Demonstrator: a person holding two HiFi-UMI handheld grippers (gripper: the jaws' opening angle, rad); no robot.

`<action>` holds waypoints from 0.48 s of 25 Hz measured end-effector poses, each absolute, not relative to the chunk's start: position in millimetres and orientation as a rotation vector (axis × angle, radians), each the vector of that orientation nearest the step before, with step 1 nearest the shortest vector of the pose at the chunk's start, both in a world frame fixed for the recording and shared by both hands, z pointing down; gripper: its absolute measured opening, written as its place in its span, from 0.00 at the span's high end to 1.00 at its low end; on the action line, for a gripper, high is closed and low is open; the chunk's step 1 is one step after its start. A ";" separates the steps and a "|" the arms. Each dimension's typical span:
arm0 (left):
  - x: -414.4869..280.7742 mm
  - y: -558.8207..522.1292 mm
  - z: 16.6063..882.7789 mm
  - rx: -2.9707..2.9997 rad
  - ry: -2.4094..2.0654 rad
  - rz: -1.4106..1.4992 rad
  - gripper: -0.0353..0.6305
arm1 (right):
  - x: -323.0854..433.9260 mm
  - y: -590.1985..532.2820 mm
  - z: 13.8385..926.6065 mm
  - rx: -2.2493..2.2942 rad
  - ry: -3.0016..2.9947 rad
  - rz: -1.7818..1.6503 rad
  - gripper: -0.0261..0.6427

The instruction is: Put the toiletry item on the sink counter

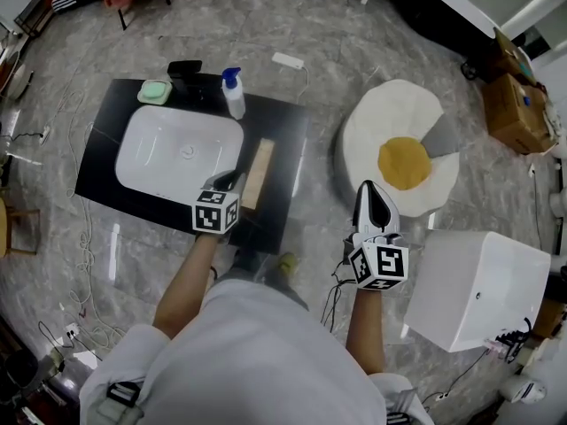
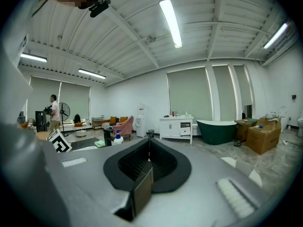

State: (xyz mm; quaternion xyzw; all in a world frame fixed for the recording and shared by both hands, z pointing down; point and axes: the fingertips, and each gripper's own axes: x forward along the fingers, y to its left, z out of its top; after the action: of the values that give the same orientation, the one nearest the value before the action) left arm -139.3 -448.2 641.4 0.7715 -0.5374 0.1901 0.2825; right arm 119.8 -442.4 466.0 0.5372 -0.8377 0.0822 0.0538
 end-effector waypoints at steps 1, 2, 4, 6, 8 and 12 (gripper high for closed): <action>-140.2 -445.8 633.0 2.078 -1.450 0.502 0.89 | 118.5 -439.3 462.5 1.629 -2.553 0.245 0.96; -141.2 -443.1 624.3 2.090 -1.463 0.496 0.90 | 117.4 -436.1 459.1 1.626 -2.559 0.242 0.96; -143.6 -438.8 607.4 2.111 -1.489 0.480 0.93 | 115.4 -430.3 453.1 1.621 -2.571 0.236 0.96; -146.4 -436.6 592.4 2.132 -1.511 0.461 0.94 | 113.3 -426.7 448.8 1.619 -2.581 0.227 0.96; -149.7 -435.2 578.2 2.154 -1.534 0.442 0.95 | 111.5 -423.6 445.8 1.617 -2.589 0.218 0.96; -153.4 -428.9 549.4 2.193 -1.576 0.416 0.95 | 111.8 -413.5 438.4 1.621 -2.602 0.206 0.96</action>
State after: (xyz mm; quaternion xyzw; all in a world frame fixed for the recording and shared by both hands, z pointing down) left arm -153.4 -428.9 549.4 0.7858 -0.5648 0.1489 0.2031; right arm 111.8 -413.5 438.4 0.5271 -0.8465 0.0670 0.0344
